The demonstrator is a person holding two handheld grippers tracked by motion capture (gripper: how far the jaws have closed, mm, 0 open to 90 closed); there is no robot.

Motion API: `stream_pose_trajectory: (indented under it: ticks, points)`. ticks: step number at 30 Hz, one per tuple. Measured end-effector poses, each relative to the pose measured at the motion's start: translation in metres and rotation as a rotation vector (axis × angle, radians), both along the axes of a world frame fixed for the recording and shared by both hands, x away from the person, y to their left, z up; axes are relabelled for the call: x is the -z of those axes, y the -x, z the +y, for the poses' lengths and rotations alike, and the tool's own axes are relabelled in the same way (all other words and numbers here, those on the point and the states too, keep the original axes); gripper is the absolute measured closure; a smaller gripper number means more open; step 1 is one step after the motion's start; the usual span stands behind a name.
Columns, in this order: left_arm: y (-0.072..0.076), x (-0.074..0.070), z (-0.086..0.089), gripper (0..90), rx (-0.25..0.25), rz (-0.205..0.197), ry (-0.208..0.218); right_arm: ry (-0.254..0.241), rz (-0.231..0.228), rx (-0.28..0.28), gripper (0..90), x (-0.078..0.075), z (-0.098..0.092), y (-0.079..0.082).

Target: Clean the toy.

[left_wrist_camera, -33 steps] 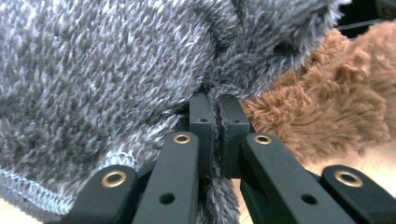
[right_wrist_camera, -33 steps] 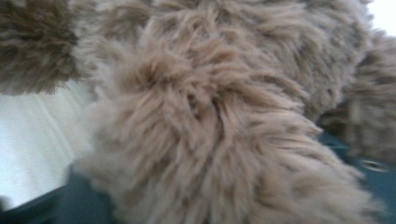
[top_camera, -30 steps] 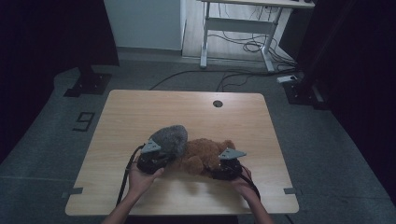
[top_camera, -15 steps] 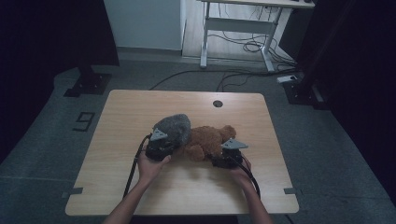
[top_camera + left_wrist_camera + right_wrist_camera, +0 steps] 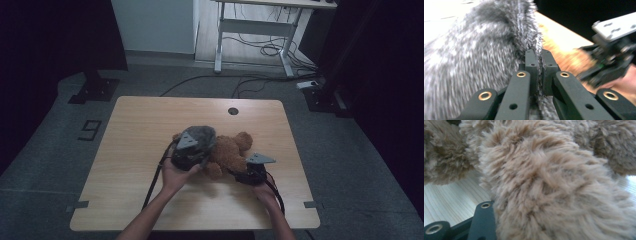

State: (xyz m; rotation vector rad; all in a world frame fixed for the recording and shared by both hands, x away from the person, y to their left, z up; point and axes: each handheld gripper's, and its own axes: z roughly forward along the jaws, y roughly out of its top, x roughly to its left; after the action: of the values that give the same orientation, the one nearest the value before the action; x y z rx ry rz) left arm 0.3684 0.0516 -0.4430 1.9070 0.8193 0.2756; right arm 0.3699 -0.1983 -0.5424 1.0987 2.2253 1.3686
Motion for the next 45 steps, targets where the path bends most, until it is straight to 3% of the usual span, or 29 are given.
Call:
stream_pose_trajectory:
  ticks: [2, 5, 7, 8, 11, 16, 19, 23, 30, 36, 38, 40, 45]
  points:
    - [-0.004, 0.004, -0.023, 85.7, 0.047, 0.020, -0.011, -0.011, 0.006, 0.012, 46.5, 0.000, 0.000, 0.000]
    - [-0.006, 0.017, -0.053, 85.6, 0.076, 0.028, -0.072, -0.012, 0.005, 0.023, 48.5, 0.000, 0.001, 0.002]
    - [-0.007, 0.026, -0.061, 85.4, 0.072, 0.021, -0.113, -0.008, 0.004, 0.030, 49.7, 0.000, 0.001, 0.003]
    - [-0.009, 0.029, -0.060, 85.5, 0.072, 0.026, -0.111, -0.006, 0.007, 0.037, 50.5, 0.000, 0.001, 0.003]
    - [-0.010, 0.032, -0.049, 85.9, 0.071, 0.055, -0.085, -0.006, 0.010, 0.048, 52.6, 0.004, 0.000, 0.004]
    - [0.001, 0.029, -0.019, 86.0, 0.012, 0.011, -0.114, -0.008, 0.021, 0.062, 53.8, 0.004, 0.001, 0.005]
    - [0.005, 0.028, 0.006, 86.0, -0.063, -0.029, -0.142, -0.016, 0.032, 0.059, 54.0, 0.005, 0.000, 0.005]
    - [0.005, 0.030, 0.038, 86.1, -0.092, 0.006, -0.095, -0.021, 0.039, 0.052, 54.2, 0.006, -0.001, 0.005]
    - [0.021, 0.026, 0.068, 86.0, -0.156, -0.058, -0.135, -0.016, 0.047, 0.050, 54.5, 0.006, 0.000, 0.004]
    - [0.011, 0.042, 0.101, 86.2, -0.253, 0.011, -0.129, -0.016, 0.054, 0.052, 54.7, 0.007, 0.000, 0.004]
    - [0.008, 0.044, 0.108, 86.2, -0.269, 0.031, -0.100, -0.013, 0.054, 0.051, 54.7, 0.007, 0.000, 0.004]
    - [0.009, 0.040, 0.109, 86.1, -0.263, 0.019, -0.076, -0.015, 0.054, 0.051, 54.7, 0.007, -0.001, 0.003]
    - [0.015, 0.012, 0.086, 86.2, -0.170, -0.035, 0.007, -0.030, 0.064, 0.056, 54.8, 0.008, -0.003, 0.002]
